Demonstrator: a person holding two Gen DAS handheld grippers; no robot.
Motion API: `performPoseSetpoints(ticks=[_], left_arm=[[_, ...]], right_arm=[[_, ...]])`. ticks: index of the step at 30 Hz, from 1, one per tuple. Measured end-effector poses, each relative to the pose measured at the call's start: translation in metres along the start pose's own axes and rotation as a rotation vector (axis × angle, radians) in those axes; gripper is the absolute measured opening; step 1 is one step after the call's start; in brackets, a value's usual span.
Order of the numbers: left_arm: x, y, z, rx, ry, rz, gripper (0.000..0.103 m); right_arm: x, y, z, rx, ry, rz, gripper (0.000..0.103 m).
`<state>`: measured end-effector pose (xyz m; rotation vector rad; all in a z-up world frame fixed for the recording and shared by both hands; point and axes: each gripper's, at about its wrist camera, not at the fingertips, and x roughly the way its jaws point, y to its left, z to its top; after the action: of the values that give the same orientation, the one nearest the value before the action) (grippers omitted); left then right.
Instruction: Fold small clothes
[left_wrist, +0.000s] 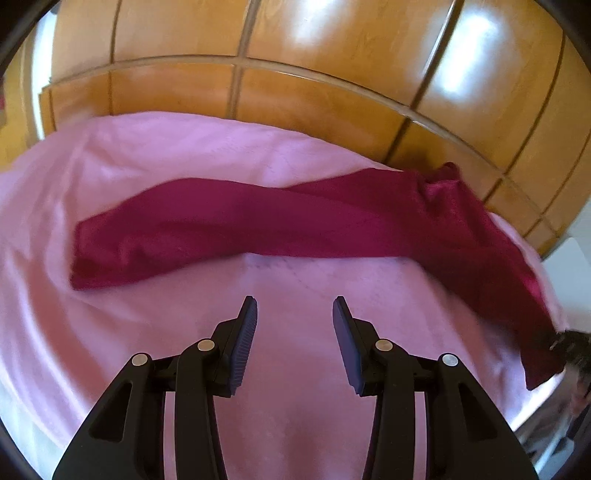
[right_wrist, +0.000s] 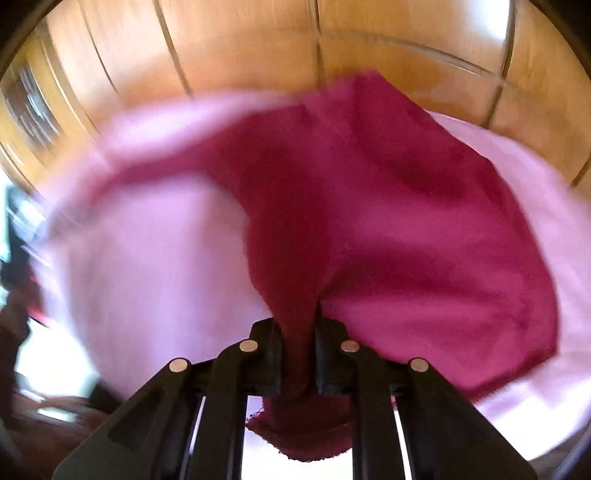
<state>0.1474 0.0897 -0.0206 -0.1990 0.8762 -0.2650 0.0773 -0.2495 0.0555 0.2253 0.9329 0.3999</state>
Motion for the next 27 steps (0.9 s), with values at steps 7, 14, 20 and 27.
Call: performPoseSetpoints(ticks=[7,14,20,27], left_arm=[[-0.002,-0.005,-0.002,-0.014,0.026,-0.152,0.053],[0.016,0.006,-0.003,-0.142,0.069,-0.21,0.067],[0.029,0.011,0.002,-0.155,0.056,-0.052,0.067],[0.047,0.012,0.038,-0.063,-0.005,0.161,0.067]], right_arm=[[-0.049,0.021,0.009,0.089,-0.09,0.646,0.02],[0.001,0.028,-0.026,0.084,0.039,0.59,0.074],[-0.017,-0.051,-0.022,0.253,-0.106,0.225,0.07],[-0.011,-0.171,0.015,0.455,-0.178,-0.256,0.064]])
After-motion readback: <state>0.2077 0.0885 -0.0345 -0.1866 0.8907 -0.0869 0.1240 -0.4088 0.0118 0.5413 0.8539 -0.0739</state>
